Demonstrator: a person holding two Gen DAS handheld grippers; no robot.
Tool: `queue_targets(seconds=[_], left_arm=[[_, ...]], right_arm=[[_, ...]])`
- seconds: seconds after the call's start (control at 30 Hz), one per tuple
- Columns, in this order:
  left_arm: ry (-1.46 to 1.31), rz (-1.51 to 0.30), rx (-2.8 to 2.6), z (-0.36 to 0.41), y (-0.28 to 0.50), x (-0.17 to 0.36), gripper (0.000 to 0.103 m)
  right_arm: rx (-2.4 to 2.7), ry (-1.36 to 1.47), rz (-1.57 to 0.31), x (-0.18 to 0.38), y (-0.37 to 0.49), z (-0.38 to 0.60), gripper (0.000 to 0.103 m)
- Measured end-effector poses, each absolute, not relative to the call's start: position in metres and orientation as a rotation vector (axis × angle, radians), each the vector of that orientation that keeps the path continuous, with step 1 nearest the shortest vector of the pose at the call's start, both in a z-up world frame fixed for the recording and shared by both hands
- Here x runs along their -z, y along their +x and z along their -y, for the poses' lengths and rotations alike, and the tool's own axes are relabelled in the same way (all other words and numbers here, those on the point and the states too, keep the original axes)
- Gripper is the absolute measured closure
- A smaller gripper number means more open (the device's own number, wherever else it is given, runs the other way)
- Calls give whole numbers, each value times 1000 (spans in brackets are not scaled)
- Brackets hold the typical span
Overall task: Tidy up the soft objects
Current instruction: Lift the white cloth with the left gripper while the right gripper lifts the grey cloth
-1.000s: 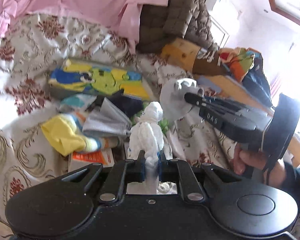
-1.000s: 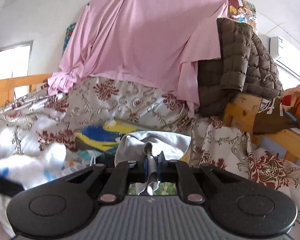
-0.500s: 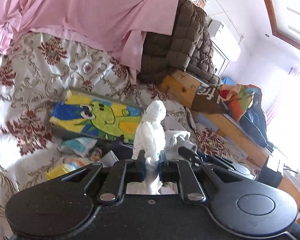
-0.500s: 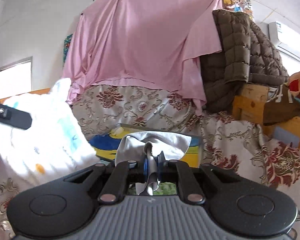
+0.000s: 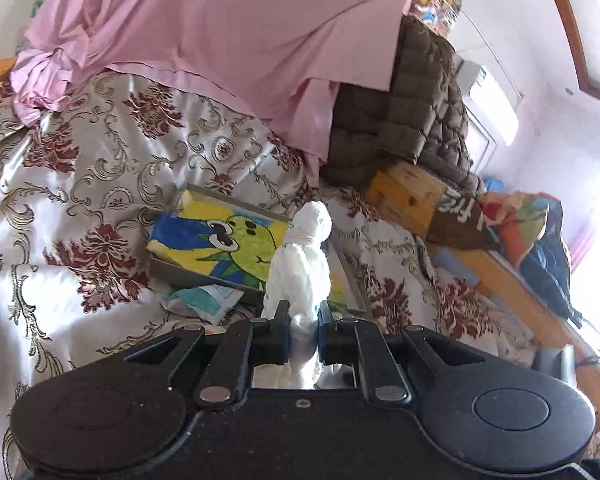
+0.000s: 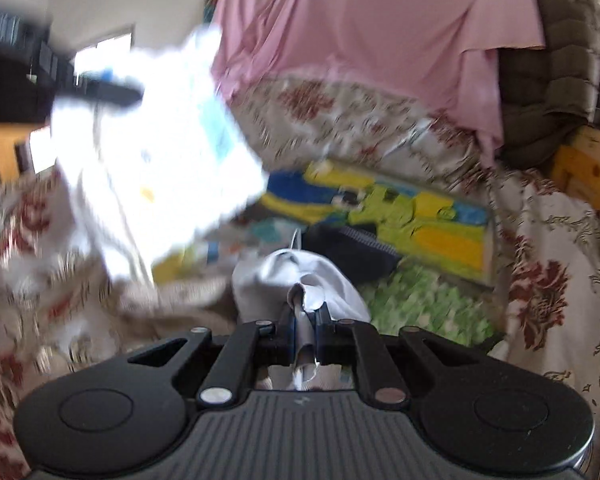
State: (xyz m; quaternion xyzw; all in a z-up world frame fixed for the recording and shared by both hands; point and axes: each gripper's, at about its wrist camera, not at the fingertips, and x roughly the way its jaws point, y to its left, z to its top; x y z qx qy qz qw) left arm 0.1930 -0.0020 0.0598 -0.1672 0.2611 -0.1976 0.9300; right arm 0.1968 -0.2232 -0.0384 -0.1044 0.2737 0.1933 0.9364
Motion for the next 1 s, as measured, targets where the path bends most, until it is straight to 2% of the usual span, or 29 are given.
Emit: queue_targets(seconds=[0.2, 0.53, 0.77, 1.0], left_arm=[[-360, -488, 380, -13, 190, -76, 89], [-325, -458, 390, -4, 205, -89, 89], [-330, -445, 405, 27, 269, -89, 89], [-286, -453, 420, 73, 355, -70, 89]], right_arm=[[-391, -264, -585, 51, 194, 214, 93], [-283, -123, -382, 2, 217, 248, 93], [-195, 33, -338, -7, 292, 281, 93], [-140, 216, -436, 20, 367, 321, 92]])
